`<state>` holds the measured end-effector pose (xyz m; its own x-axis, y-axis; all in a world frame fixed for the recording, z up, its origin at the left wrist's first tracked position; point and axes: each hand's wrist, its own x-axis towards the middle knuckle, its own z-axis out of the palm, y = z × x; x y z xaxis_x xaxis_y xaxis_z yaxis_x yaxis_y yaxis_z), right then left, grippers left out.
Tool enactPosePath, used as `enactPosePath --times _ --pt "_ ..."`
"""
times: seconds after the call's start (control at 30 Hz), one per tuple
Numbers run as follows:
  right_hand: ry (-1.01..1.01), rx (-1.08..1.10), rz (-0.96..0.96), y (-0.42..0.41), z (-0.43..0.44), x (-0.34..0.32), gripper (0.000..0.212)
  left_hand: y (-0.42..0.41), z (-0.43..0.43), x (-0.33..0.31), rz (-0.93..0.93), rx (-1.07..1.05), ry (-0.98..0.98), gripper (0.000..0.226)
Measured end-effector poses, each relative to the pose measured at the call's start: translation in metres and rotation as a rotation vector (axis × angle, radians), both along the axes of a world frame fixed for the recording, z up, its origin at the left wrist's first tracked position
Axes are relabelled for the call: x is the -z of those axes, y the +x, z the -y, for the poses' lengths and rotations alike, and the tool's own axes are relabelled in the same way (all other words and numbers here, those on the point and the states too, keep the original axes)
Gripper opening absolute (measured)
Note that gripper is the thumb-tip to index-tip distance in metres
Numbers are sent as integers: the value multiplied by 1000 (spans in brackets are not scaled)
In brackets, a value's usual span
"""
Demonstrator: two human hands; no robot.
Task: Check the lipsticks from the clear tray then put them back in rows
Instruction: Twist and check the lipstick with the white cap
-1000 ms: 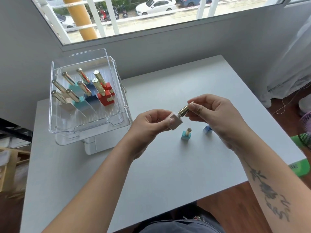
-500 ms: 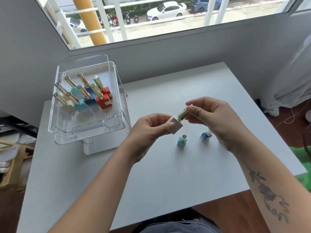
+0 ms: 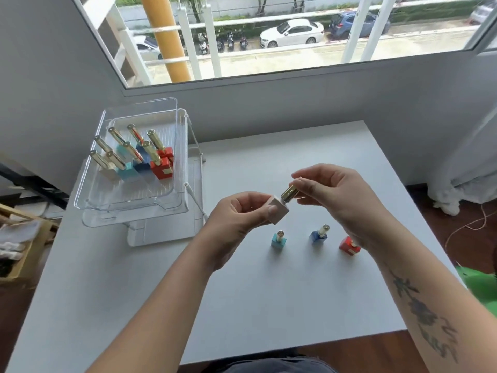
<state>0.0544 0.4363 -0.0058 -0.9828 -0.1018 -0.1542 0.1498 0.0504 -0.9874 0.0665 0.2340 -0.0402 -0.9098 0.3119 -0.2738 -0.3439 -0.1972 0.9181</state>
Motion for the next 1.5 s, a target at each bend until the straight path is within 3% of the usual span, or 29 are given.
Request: enactPosePath --times 0.13,0.23,0.33,0.47,0.67,0.8,0.93,1.07,1.17,1.3,1.4,1.5 --pt "76 31 9 -4 -5 2 32 -1 -12 2 14 -23 1 26" --pt "-37 1 65 -7 -17 2 45 -3 -19 2 25 -39 17 22" --pt "-160 -70 93 -9 -28 2 32 -5 -26 4 32 -44 17 19" --pt "-60 -2 42 -15 -32 6 14 -7 -36 4 38 -36 23 22" --pt "-65 31 60 -21 -38 11 40 -12 -45 4 45 -50 12 34" --pt "-190 -48 92 -24 -44 11 27 -13 -46 4 59 -64 14 31" --pt "-86 -6 36 -26 -40 14 13 -11 -46 6 65 -69 13 21" --pt "1 69 -16 -23 -32 19 33 -10 -46 7 73 -81 5 19" --pt "-30 4 23 -22 -39 23 45 -10 -46 8 80 -91 6 19" --pt "-183 -115 69 -21 -48 24 27 -9 -45 11 94 -91 11 19" --pt "-115 -75 47 -20 -45 27 18 -7 -46 13 94 -83 -5 23" --pt "-25 -3 52 -19 -40 28 30 -6 -48 14 89 -90 -6 28"
